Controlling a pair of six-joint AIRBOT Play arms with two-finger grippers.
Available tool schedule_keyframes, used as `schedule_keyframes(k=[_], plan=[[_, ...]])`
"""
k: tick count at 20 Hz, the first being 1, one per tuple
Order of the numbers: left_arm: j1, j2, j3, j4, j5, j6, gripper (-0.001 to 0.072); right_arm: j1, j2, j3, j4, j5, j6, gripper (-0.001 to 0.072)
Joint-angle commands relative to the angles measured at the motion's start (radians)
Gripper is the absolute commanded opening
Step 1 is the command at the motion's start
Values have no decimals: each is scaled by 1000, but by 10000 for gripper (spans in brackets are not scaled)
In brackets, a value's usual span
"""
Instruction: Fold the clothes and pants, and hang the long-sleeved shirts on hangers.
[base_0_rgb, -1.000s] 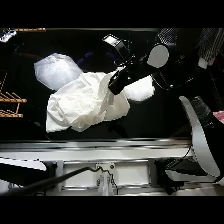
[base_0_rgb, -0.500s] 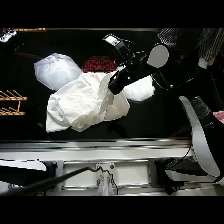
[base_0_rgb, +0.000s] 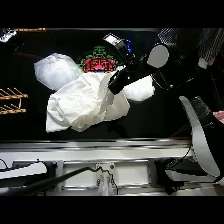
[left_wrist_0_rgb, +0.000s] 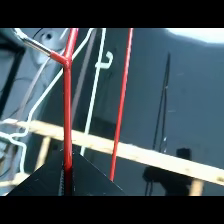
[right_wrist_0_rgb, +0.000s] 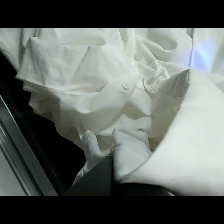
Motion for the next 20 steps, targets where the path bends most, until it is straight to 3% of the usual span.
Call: schedule_keyframes(k=[1,7,10,12,15,18,20], plan=[[-80,20,0,-32,-55,-2,13,1,0,0,1,6,-2,27],[-207,154,0,-33,-88,-13,12,1,-26,-1,0,-7,-28,27],[-279,295,0,-88,-163,-151,12,1,-68,0,0,-21,-28,27],[-327,381,-11,-277,-273,-211,11,1,-89,0,-20,-34,-28,27],[-462,538,-75,-449,-463,-159,11,0,-90,3,-88,-32,-28,27],[-609,735,-161,-448,-668,-113,11,-10,-76,5,-125,-31,-27,25],[-674,866,-216,-449,-709,-82,11,-11,-57,5,-125,3,-27,25]])
